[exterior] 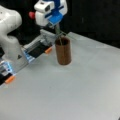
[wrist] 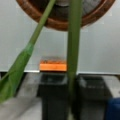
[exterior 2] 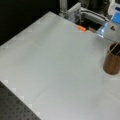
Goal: Flower insertion into a vase
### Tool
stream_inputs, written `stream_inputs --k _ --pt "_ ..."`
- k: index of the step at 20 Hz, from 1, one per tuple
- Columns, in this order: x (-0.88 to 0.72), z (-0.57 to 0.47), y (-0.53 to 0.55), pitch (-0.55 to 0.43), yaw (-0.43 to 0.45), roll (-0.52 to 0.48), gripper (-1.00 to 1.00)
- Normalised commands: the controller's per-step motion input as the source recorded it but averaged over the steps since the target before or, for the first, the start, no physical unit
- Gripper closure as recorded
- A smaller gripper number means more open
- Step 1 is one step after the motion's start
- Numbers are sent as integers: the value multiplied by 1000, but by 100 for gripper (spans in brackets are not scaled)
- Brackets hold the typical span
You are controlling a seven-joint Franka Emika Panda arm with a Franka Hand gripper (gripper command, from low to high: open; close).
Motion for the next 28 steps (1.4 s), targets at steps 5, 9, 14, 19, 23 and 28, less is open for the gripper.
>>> stream_inputs --k 5,9,14,19,23,28 --pt "-275 12 118 108 -102 27 100" --pt "-185 -1 94 107 -99 10 100" --pt "-141 31 99 113 -99 7 100" --pt "-129 153 120 218 -108 6 100" --pt "-60 189 91 269 -104 5 100" --pt "43 146 28 270 -93 10 100"
